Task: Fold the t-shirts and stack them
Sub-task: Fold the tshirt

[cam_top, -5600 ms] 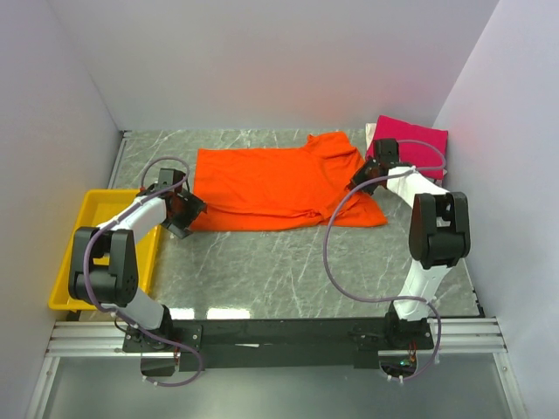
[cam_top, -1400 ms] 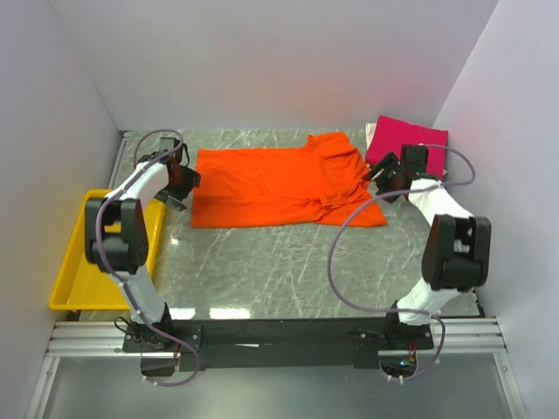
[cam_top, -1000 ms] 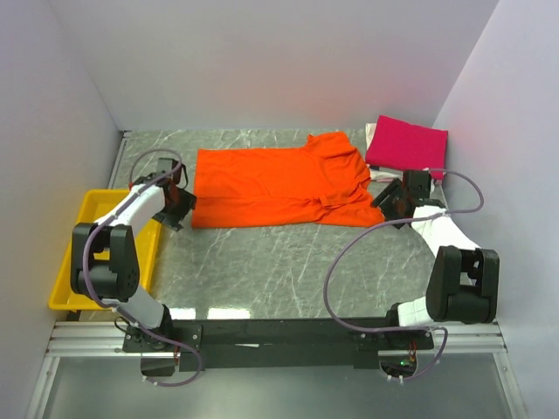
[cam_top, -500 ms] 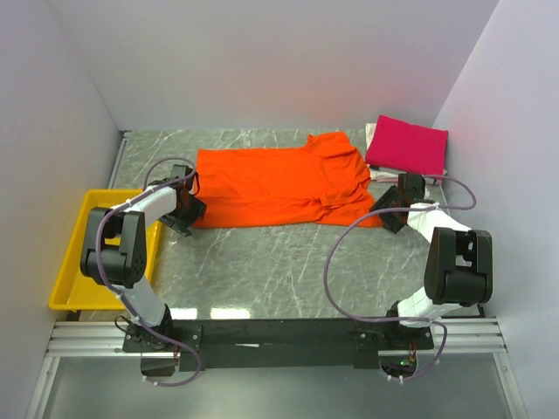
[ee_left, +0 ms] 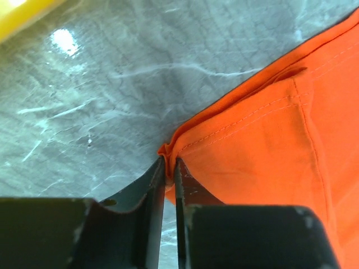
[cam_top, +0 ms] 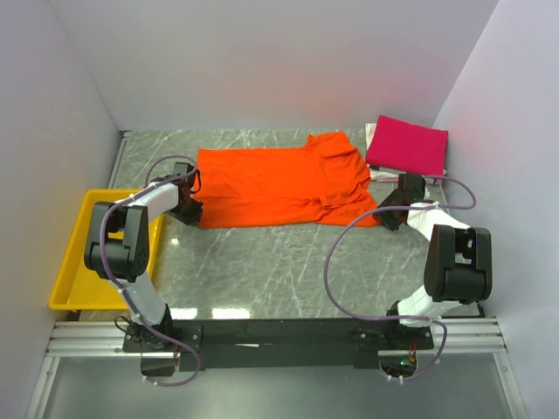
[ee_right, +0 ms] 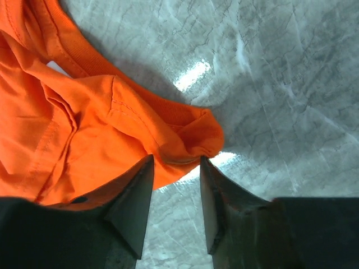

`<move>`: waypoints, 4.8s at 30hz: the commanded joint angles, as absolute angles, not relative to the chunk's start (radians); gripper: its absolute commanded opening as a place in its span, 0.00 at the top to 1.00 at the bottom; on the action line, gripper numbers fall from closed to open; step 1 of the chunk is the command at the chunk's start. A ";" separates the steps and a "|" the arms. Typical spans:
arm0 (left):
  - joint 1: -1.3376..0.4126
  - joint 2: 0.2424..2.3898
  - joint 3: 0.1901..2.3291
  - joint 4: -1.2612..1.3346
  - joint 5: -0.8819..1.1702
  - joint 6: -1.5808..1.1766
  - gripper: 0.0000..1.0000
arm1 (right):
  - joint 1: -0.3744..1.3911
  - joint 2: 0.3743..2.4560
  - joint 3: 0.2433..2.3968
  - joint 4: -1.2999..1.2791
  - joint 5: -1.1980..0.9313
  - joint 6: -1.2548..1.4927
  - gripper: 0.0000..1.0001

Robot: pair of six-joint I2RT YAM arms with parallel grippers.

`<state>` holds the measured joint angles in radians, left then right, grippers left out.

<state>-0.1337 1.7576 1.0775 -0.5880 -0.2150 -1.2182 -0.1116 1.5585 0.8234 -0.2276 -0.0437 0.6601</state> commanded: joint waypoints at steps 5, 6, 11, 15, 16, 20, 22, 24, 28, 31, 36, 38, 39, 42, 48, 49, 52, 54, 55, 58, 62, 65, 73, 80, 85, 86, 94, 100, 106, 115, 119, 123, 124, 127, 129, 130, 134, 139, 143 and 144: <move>-0.135 1.793 1.089 -0.586 -0.236 -1.216 0.86 | -0.121 1.488 0.792 -0.230 -0.002 0.634 0.30; -0.135 1.799 1.089 -0.592 -0.236 -1.216 0.87 | -0.123 1.483 0.790 -0.230 0.018 0.630 0.29; -0.135 1.795 1.083 -0.586 -0.232 -1.218 0.88 | -0.123 1.480 0.750 -0.204 0.005 0.647 0.30; -0.135 1.796 1.086 -0.591 -0.236 -1.215 0.89 | -0.123 1.508 0.755 -0.176 0.012 0.664 0.32; -0.133 1.795 1.086 -0.591 -0.238 -1.215 0.89 | -0.123 1.512 0.762 -0.175 0.012 0.666 0.33; -0.133 1.798 1.092 -0.603 -0.239 -1.215 0.98 | -0.123 1.535 0.788 -0.163 0.017 0.681 0.53; -0.133 1.795 1.097 -0.606 -0.242 -1.212 0.99 | -0.123 1.539 0.807 -0.170 0.028 0.684 0.72; -0.132 1.792 1.104 -0.620 -0.252 -1.212 0.99 | -0.124 1.534 0.818 -0.176 0.035 0.678 0.78; -0.126 1.770 1.114 -0.641 -0.267 -1.206 0.99 | -0.135 1.490 0.810 -0.206 0.060 0.669 0.95; -0.114 1.749 1.118 -0.666 -0.282 -1.198 0.99 | -0.159 1.450 0.801 -0.233 0.058 0.660 1.00; -0.101 1.704 1.097 -0.687 -0.298 -1.189 0.99 | -0.204 1.381 0.766 -0.264 0.040 0.643 1.00; -0.098 1.678 1.083 -0.695 -0.301 -1.190 0.99 | -0.215 1.355 0.747 -0.273 0.038 0.638 1.00; -0.098 1.671 1.066 -0.695 -0.301 -1.187 0.99 | -0.219 1.332 0.732 -0.276 0.034 0.637 1.00; -0.098 1.620 1.020 -0.696 -0.295 -1.193 0.99 | -0.242 1.281 0.698 -0.299 0.029 0.627 1.00; -0.098 1.500 0.916 -0.707 -0.282 -1.210 0.99 | -0.305 1.160 0.634 -0.356 -0.029 0.615 1.00; -0.098 1.467 0.899 -0.707 -0.281 -1.216 0.99 | -0.320 1.146 0.627 -0.377 -0.035 0.614 1.00; -0.098 1.415 0.832 -0.704 -0.264 -1.232 0.99 | -0.356 1.083 0.594 -0.411 -0.067 0.600 1.00; -0.098 1.362 0.778 -0.696 -0.249 -1.241 0.99 | -0.367 1.033 0.574 -0.443 -0.089 0.589 1.00; -0.100 1.344 0.763 -0.696 -0.245 -1.244 0.99 | -0.371 1.016 0.565 -0.452 -0.100 0.589 1.00; -0.098 1.269 0.706 -0.703 -0.235 -1.255 0.99 | -0.373 0.957 0.546 -0.484 -0.132 0.618 0.97; -0.100 1.200 0.666 -0.718 -0.239 -1.262 0.88 | -0.377 0.893 0.551 -0.540 -0.126 0.637 0.83; -0.100 1.163 0.664 -0.741 -0.241 -1.261 0.53 | -0.377 0.853 0.567 -0.572 -0.106 0.656 0.57; -0.104 1.092 0.758 -0.755 -0.235 -1.172 0.26 | -0.359 0.825 0.680 -0.618 -0.142 0.583 0.16; -0.321 1.132 0.862 -0.568 -0.152 -1.094 0.34 | -0.089 0.917 0.710 -0.559 -0.025 0.612 0.27; -0.552 1.331 0.991 -0.479 -0.189 -1.062 0.36 | -0.060 0.968 0.634 -0.436 -0.045 0.618 0.54; -0.616 1.365 1.037 -0.460 -0.184 -1.051 0.36 | -0.057 0.992 0.629 -0.425 -0.037 0.617 0.54; -0.834 1.787 1.359 -0.385 -0.097 -0.997 0.40 | -0.012 1.211 0.658 -0.293 -0.069 0.612 0.62; -0.890 1.959 1.495 -0.354 0.011 -0.997 0.43 | -0.005 1.337 0.719 -0.264 -0.071 0.603 0.62; -0.910 2.036 1.557 -0.350 0.041 -0.992 0.45 | -0.005 1.355 0.738 -0.261 -0.063 0.600 0.62; -0.920 2.071 1.566 -0.330 0.069 -1.006 0.48 | -0.005 1.368 0.739 -0.255 -0.072 0.595 0.63; -0.930 2.083 1.580 -0.350 0.063 -1.015 0.49 | -0.005 1.377 0.739 -0.249 -0.071 0.594 0.63; -0.933 2.057 1.546 -0.345 0.040 -1.032 0.48 | 0.023 1.403 0.741 -0.238 -0.078 0.595 0.64; -0.933 2.054 1.543 -0.345 0.035 -1.032 0.48 | 0.028 1.405 0.739 -0.233 -0.078 0.595 0.64; -0.933 2.052 1.549 -0.359 0.029 -1.032 0.48 | 0.037 1.416 0.735 -0.225 -0.075 0.600 0.64; -0.933 2.052 1.549 -0.360 0.026 -1.031 0.48 | 0.038 1.423 0.732 -0.225 -0.055 0.600 0.64; -0.933 2.051 1.549 -0.360 0.026 -1.029 0.49 | 0.037 1.425 0.730 -0.229 -0.049 0.600 0.64; -0.933 2.052 1.551 -0.364 0.026 -1.028 0.49 | 0.037 1.419 0.716 -0.230 -0.014 0.598 0.64; -0.933 2.052 1.559 -0.374 0.022 -1.025 0.49 | 0.038 1.425 0.716 -0.225 -0.018 0.601 0.64; -0.931 2.052 1.562 -0.379 0.018 -1.023 0.49 | 0.037 1.440 0.719 -0.219 -0.021 0.603 0.65; -0.931 2.052 1.562 -0.377 0.018 -1.023 0.49 | 0.037 1.442 0.718 -0.221 -0.021 0.601 0.65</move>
